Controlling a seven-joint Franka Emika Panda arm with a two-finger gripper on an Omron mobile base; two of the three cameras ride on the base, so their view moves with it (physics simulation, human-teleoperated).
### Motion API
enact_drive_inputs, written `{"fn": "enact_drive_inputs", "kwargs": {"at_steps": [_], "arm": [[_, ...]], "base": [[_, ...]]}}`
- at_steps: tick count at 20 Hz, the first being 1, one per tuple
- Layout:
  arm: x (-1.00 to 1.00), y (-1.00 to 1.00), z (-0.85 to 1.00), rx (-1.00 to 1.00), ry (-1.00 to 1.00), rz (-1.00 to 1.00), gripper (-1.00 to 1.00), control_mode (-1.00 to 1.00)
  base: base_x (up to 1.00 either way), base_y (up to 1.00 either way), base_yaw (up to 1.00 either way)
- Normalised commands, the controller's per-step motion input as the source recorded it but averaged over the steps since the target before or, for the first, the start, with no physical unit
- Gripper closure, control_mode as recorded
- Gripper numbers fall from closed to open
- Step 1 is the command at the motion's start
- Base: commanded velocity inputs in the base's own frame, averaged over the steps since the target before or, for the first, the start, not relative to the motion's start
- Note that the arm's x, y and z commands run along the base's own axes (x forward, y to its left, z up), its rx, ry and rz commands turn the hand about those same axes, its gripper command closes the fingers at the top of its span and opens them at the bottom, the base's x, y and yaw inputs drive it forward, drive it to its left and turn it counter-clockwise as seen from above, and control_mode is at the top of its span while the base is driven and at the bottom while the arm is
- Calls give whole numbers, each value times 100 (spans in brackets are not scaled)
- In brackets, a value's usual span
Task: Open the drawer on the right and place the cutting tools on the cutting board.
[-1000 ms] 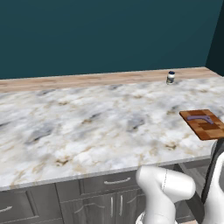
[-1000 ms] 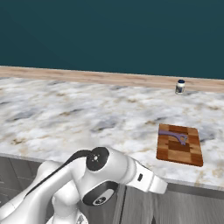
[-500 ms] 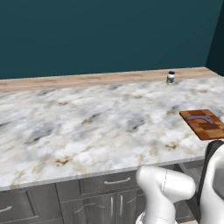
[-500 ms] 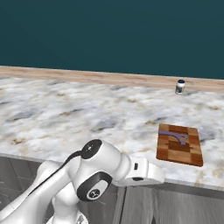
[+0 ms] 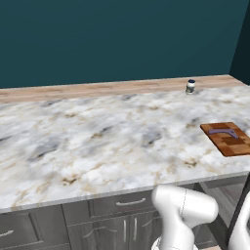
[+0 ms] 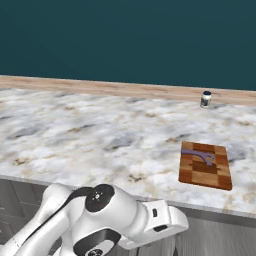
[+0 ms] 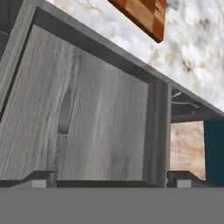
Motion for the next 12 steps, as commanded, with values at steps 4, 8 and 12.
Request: {"fn": "enact_drive_inputs", "kwargs": {"at_steps": [4,8,12], "arm": [[-3,13,0,14,28,10,-100,-100],[0,18,0,13,35,2,-100,-100],[-10,8,0,12,30,0,-100,-100]], "base": [[0,0,0],[0,0,0],[0,0,0]]}}
